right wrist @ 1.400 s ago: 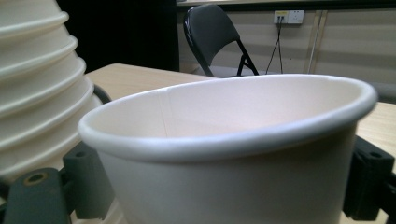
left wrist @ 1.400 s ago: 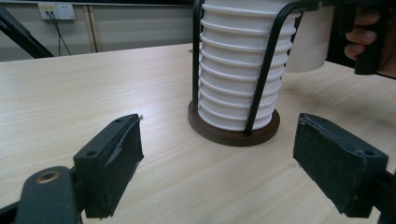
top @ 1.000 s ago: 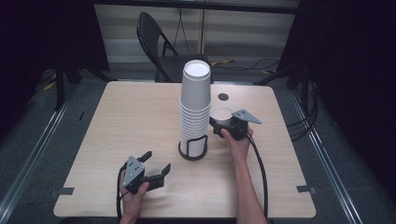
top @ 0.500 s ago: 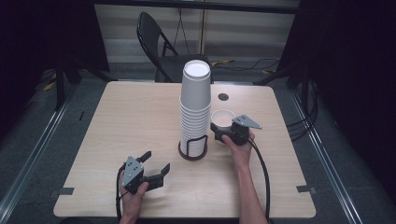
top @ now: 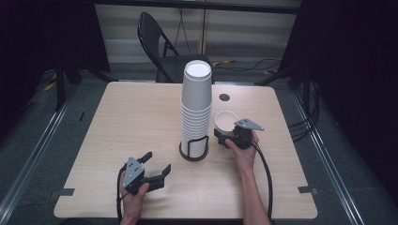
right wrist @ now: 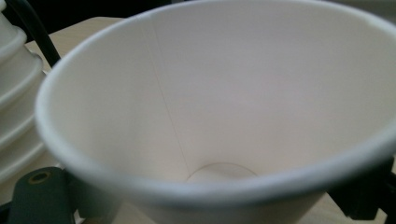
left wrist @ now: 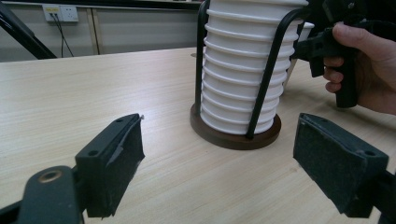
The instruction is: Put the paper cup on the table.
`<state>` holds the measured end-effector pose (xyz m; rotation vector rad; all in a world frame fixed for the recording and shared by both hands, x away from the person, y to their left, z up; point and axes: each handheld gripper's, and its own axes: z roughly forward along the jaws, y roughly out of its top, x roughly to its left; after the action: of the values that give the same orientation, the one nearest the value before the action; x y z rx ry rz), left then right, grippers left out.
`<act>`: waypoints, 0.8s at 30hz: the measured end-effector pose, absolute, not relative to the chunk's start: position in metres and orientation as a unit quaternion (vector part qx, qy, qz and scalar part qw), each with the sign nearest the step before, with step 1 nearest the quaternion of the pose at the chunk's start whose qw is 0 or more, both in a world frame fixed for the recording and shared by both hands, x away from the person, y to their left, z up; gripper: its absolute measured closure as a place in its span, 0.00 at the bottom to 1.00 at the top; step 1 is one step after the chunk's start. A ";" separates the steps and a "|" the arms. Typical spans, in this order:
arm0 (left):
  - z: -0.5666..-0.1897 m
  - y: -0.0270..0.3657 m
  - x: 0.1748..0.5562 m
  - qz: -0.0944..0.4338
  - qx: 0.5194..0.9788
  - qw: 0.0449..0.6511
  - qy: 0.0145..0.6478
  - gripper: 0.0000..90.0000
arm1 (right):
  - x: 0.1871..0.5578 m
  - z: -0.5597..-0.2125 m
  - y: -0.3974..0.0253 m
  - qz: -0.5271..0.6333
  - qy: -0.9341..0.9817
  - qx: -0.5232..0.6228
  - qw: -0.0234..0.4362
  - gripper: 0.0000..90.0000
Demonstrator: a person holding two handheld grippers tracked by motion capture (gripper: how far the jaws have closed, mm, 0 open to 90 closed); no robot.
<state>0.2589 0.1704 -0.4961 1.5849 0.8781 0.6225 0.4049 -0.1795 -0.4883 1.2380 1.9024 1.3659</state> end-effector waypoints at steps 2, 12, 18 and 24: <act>-0.496 0.170 0.259 0.265 0.677 0.575 0.375 0.18 | 0.404 -0.489 -0.178 0.490 0.697 0.460 0.250 0.14; -0.496 0.170 0.258 0.269 0.677 0.573 0.374 0.18 | 0.399 -0.492 -0.182 0.467 0.701 0.485 0.235 0.15; -0.496 0.169 0.259 0.270 0.677 0.569 0.381 0.18 | 0.391 -0.488 -0.185 0.468 0.698 0.487 0.237 0.15; -0.496 0.170 0.259 0.271 0.676 0.570 0.381 0.18 | 0.381 -0.486 -0.188 0.466 0.695 0.492 0.240 0.14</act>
<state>0.2591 0.1702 -0.4959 1.5871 0.8938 0.6363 0.3807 -0.1882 -0.4863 1.3471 1.9020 1.2769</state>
